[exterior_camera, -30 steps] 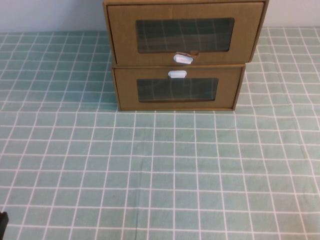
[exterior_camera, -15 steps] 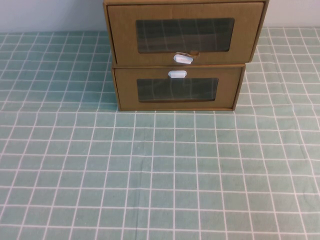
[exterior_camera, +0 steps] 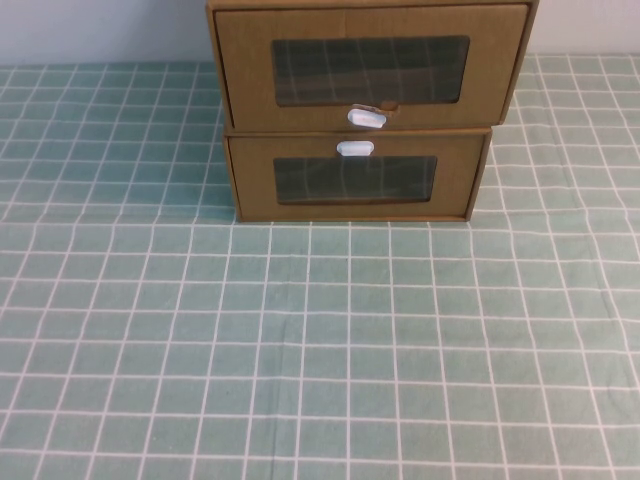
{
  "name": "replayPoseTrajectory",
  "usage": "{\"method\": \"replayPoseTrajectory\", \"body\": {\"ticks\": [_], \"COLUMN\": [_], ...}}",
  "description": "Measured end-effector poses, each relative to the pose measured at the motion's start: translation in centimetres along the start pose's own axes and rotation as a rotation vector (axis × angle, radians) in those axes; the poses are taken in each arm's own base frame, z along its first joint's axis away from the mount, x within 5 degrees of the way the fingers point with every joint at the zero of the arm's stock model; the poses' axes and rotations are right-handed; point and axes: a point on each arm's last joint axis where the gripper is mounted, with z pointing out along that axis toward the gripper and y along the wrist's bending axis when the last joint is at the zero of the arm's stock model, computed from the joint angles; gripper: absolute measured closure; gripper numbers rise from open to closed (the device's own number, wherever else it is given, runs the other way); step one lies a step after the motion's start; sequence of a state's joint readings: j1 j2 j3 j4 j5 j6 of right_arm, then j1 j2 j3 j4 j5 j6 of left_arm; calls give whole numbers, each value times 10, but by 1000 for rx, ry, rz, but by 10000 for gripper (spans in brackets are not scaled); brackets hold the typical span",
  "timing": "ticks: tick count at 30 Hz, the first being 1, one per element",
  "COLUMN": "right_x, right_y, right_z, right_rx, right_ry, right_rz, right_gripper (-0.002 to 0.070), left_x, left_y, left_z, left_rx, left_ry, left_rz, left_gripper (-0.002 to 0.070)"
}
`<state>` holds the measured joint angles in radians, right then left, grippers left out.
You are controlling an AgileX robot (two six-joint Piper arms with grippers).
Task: Open the shoe box
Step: 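Pull the top drawer of the cardboard box fully open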
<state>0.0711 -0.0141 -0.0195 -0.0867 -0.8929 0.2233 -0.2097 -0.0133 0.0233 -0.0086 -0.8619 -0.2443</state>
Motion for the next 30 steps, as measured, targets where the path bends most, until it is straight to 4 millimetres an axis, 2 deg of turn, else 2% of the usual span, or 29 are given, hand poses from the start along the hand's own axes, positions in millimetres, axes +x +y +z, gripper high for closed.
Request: {"method": "replayPoseTrajectory", "body": {"ticks": [2,5,7,9,13,16,20,23,26,30], "right_x": [-17,-54,-80,-97,-113,-114,-97,-77,-56,-32], "right_y": [0,0,1,1,3,2,-3,-6,-6,-8], "right_z": [12,37,54,72,117,150,190,210,220,226], "right_rx": [13,44,75,100,140,166,191,180,137,109], "right_ry": [-49,-97,-91,-50,107,215,351,442,521,618], "right_rz": [59,197,292,351,382,390,327,249,167,48], "right_gripper": [690,690,690,689,690,690,690,690,690,690], "left_x": [-9,-32,-51,-68,-110,-126,-122,-105,-80,-47], "left_y": [-1,-5,-10,-15,-27,-33,-33,-30,-25,-17], "left_z": [5,20,34,46,69,94,134,162,186,208], "left_rx": [-6,-6,-9,-14,-21,-35,-74,-122,-169,-179], "left_ry": [-40,-88,-84,-53,22,130,370,581,778,899], "left_rz": [-44,-71,-74,-63,-17,23,29,-7,-25,25], "left_gripper": [680,680,680,680,680,680,680,680,680,680]}}
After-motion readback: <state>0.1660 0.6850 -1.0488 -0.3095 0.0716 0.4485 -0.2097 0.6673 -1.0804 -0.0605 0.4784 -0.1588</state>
